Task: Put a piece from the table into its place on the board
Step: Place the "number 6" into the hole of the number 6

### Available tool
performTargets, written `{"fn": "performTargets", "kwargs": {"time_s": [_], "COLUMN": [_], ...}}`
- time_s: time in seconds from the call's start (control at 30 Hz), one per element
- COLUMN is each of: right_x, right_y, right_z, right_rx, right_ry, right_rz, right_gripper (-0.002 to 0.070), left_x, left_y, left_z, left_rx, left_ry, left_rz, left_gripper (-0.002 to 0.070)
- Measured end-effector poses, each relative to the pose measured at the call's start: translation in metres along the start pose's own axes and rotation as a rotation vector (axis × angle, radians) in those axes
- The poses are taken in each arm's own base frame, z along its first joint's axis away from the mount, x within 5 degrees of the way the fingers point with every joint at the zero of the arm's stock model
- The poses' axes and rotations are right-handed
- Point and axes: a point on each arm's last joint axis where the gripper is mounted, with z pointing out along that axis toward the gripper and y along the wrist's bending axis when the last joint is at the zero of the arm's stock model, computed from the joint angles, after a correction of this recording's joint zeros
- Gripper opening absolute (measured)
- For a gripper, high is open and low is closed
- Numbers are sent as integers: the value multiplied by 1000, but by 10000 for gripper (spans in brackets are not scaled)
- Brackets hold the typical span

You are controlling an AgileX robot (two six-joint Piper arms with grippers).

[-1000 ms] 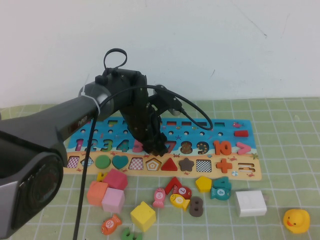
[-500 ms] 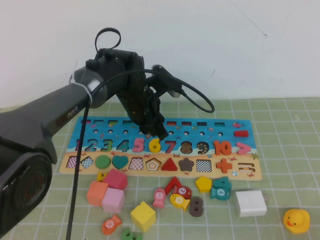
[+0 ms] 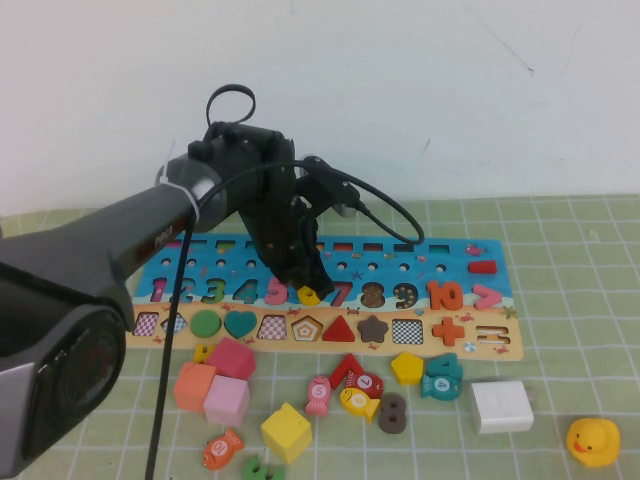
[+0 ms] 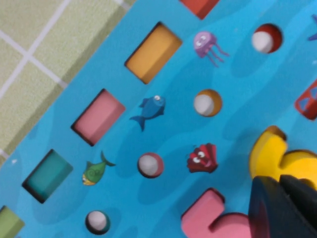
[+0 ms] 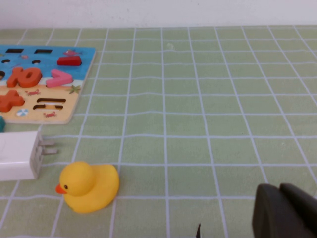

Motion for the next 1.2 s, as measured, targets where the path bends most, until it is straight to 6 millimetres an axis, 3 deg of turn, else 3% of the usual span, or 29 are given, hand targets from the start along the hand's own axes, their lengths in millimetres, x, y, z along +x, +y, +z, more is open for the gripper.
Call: {"fn": "performTargets", "kwargs": {"time_s": [1.2], "right_x": [0], "right_y": [0], "right_z": [0], "right_rx": [0], "right_ry": [0], "right_rz": [0], "right_gripper": [-1], "left_x": [-2], "left_y": [3], "left_z": [16], "left_rx": [-29], "left_ry": [-33], "left_rz": [-33], "left_gripper": [-1]}}
